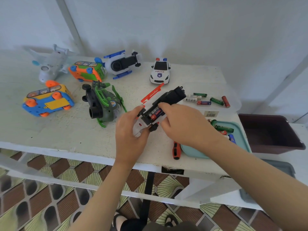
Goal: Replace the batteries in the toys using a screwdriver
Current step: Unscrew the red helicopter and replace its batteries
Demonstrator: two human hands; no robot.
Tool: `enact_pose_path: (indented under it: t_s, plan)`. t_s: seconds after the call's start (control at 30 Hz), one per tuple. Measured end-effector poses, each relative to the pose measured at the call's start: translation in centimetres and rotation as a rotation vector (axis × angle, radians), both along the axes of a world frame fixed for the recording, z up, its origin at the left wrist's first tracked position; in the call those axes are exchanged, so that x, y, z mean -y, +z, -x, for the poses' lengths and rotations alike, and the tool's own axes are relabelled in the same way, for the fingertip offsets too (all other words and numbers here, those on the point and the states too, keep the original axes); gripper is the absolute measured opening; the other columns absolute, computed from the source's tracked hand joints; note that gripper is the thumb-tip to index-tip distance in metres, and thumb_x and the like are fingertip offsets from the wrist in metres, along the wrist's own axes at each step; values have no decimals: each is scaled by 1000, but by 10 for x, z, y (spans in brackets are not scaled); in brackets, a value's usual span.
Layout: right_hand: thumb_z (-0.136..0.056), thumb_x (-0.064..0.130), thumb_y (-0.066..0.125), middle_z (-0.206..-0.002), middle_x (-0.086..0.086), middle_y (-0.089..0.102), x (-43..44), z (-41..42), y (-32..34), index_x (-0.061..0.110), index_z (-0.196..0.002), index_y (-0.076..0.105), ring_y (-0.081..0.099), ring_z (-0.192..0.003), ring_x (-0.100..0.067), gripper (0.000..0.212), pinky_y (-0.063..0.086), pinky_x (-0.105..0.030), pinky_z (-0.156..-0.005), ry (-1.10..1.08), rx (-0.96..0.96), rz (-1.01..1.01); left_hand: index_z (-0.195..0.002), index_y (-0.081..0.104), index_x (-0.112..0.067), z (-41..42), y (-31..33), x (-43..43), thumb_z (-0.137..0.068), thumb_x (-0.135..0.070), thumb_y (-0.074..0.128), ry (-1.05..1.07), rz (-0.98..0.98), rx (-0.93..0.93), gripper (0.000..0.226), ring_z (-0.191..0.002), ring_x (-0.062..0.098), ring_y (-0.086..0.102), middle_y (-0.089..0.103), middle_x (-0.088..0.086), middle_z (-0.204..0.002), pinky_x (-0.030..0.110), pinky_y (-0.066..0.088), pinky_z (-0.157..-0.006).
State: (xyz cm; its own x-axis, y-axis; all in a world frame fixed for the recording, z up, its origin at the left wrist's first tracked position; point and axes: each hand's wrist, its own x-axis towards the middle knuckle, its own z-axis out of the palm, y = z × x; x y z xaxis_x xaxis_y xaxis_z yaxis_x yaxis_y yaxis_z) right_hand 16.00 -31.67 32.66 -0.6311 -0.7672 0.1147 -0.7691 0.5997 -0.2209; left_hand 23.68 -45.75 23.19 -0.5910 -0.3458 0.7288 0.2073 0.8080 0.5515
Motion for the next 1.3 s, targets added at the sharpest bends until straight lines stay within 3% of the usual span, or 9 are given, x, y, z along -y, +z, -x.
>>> enact_pose_path:
  t_s: [0.1, 0.2, 0.43, 0.57, 0.63, 0.83, 1.03, 1.13, 1.3]
  plan:
    - [-96, 26, 37, -71, 4, 40, 6, -1, 3, 15, -100, 44, 46, -67, -17, 13, 33, -29, -53, -21, -25, -40, -129, 46, -19, 0, 0, -1, -74, 2, 73, -22, 24, 2, 65, -97, 13, 51, 51, -10, -110, 41, 47, -85]
    - [-95, 25, 39, -73, 2, 47, 11, 1, 4, 13, -90, 47, 47, -64, -15, 16, 33, -29, -53, -54, 87, -31, -129, 47, -19, 0, 0, -1, -73, 5, 74, -31, 19, 2, 67, -97, 15, 52, 52, -10, -110, 44, 50, -85]
    - [-93, 22, 39, -80, -5, 58, 12, 5, 2, 9, -91, 57, 54, -70, -20, 23, 44, -33, -62, -92, 280, 36, -128, 48, -22, 1, -1, -1, -71, 9, 80, -22, -10, 5, 73, -96, 15, 52, 53, -11, -109, 31, 45, -88]
    - [-94, 21, 39, -82, 1, 60, 9, 3, 4, 13, -119, 53, 56, -72, -16, 29, 46, -31, -64, -58, 247, 89, -131, 47, -22, 1, -3, 1, -81, -15, 74, 8, -72, -12, 57, -94, 7, 50, 54, -10, -105, 13, 39, -89]
    - [-95, 20, 38, -72, 8, 52, 7, -2, 2, 19, -127, 48, 50, -64, -9, 34, 40, -28, -56, -16, 193, 115, -131, 47, -21, 1, -2, 1, -83, -22, 69, 12, -87, -25, 52, -94, 6, 50, 53, -12, -106, 9, 36, -89]
    - [-95, 22, 37, -80, 3, 48, 7, -10, 4, 21, -118, 53, 53, -76, -18, 29, 38, -29, -60, 61, 15, 45, -129, 47, -19, 2, -4, 2, -74, 1, 72, 25, -5, -14, 64, -95, -3, 42, 51, -10, -107, 10, 34, -92]
    - [-98, 24, 38, -96, 0, 54, 5, -3, 1, 17, -126, 51, 54, -83, -17, 32, 46, -31, -69, 84, -19, 45, -131, 46, -19, 3, -3, 2, -83, -20, 66, 19, -37, -27, 52, -96, -4, 43, 52, -11, -108, 12, 37, -91]
    - [-99, 22, 44, -107, -2, 60, 3, 2, 1, 14, -127, 54, 57, -92, -16, 31, 46, -29, -81, 63, 68, 197, -131, 45, -21, 3, -2, 1, -83, -23, 66, 24, -50, -17, 52, -96, -3, 44, 51, -17, -108, 13, 37, -90]
    - [-93, 25, 56, -85, 12, 61, -13, 7, 1, 21, -114, 60, 57, -72, -5, 21, 47, -25, -70, 12, 114, 280, -132, 45, -23, 3, -3, 2, -83, -25, 68, 36, -61, -9, 54, -93, 0, 45, 44, -26, -109, 12, 38, -88]
